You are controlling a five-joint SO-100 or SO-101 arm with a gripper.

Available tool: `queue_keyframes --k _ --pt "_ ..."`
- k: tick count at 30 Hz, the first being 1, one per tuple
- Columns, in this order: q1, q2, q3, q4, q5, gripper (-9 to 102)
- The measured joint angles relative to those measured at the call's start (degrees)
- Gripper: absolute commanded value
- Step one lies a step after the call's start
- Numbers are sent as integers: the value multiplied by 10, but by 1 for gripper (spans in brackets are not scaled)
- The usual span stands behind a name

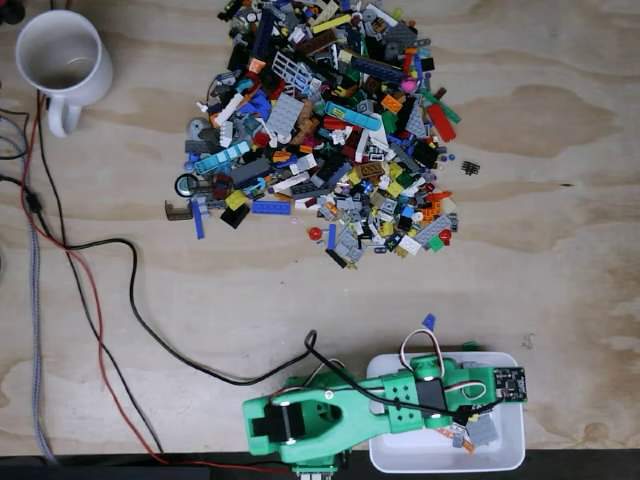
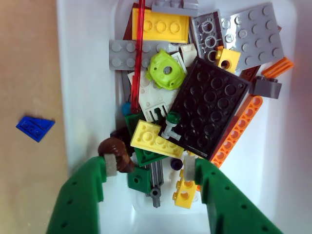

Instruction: Find the closest Lego and put it in the bin.

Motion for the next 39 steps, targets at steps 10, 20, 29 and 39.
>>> queue_keyframes --k 10,20,29,39 --pt "-64 0 0 -4 66 26" --pt "-113 13 0 -11 126 34" --pt "-146 32 -39 0 184 37" --pt "-168 34 -54 12 176 19"
